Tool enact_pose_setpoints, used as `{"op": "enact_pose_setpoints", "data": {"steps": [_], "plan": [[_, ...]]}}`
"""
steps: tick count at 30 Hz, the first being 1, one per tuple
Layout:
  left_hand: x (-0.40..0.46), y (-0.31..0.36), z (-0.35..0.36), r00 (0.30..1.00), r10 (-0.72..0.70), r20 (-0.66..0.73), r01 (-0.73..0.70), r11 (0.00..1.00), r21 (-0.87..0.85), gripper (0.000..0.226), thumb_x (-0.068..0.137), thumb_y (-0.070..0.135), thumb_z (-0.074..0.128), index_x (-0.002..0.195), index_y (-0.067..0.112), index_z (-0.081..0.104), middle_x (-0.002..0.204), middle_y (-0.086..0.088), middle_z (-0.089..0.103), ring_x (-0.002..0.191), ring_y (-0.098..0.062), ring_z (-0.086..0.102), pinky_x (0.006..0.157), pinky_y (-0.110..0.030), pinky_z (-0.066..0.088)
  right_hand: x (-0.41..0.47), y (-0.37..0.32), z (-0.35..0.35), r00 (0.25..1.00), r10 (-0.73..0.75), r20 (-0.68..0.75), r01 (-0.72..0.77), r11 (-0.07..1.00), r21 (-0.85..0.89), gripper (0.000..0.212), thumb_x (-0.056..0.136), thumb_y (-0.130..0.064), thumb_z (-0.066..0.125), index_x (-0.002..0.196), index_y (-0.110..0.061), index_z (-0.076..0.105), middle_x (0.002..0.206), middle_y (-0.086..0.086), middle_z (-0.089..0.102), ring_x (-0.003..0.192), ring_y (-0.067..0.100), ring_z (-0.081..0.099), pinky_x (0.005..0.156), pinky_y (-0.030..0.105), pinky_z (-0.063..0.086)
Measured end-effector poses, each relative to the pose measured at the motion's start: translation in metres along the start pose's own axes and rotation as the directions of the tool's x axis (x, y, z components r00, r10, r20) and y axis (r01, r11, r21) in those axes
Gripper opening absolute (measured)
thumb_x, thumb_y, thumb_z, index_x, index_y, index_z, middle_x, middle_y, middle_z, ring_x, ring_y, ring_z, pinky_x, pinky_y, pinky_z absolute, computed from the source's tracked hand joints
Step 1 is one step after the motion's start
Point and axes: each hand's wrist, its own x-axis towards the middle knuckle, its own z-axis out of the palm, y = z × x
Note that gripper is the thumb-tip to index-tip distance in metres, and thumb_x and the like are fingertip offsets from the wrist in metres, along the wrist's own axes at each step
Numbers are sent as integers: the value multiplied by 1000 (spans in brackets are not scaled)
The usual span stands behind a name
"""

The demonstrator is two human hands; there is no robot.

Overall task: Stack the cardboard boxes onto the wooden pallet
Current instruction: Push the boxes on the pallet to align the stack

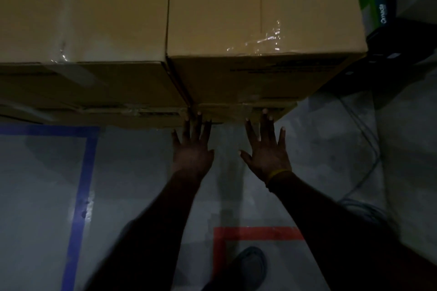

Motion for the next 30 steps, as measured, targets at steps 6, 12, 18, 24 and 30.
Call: {"op": "enact_pose_setpoints", "data": {"steps": [6, 12, 18, 24, 30], "plan": [[-55, -27, -25, 970, 90, -227, -78, 995, 60, 92, 83, 33, 67, 159, 29, 15, 167, -10, 4, 149, -39, 21, 113, -66, 24, -28, -69, -23, 963, -246, -109, 241, 969, -59, 101, 83, -52, 67, 160, -22, 9, 165, 19, 0, 151, 35, 9, 117, 61, 3], [-68, -102, -61, 958, 18, -286, 13, 994, 107, 90, 85, 32, 64, 160, 21, 14, 167, -11, 2, 151, -36, 16, 114, -64, 23, -28, -148, -49, 958, -247, -148, 255, 966, 34, 100, 86, -43, 64, 159, -15, 1, 166, 15, -4, 153, 32, 7, 119, 62, 12], [-39, -147, -21, 981, 114, -155, -90, 984, 154, 97, 85, 47, 66, 160, 22, 11, 167, -10, 0, 152, -33, 15, 113, -62, 27, -7, -185, -16, 984, -176, -16, 177, 984, 25, 96, 96, -40, 55, 156, -14, -16, 159, 8, -32, 151, 28, -17, 119, 56, -4], [-29, -171, 17, 966, 103, -239, -86, 993, 79, 93, 92, 53, 53, 160, 24, -4, 166, -7, -16, 153, -35, 3, 116, -63, 18, 21, -197, 18, 998, -50, -31, 49, 998, -40, 103, 94, -48, 56, 154, -19, -21, 160, 10, -31, 150, 33, -19, 117, 63, -2], [-21, -201, 35, 951, 112, -287, -98, 993, 64, 89, 96, 54, 46, 159, 21, -7, 166, 0, -16, 153, -35, 5, 116, -63, 16, 34, -210, 32, 994, 40, -105, -46, 998, -52, 103, 94, -53, 53, 155, -18, -22, 161, 12, -28, 151, 33, -16, 118, 64, 2]]}}
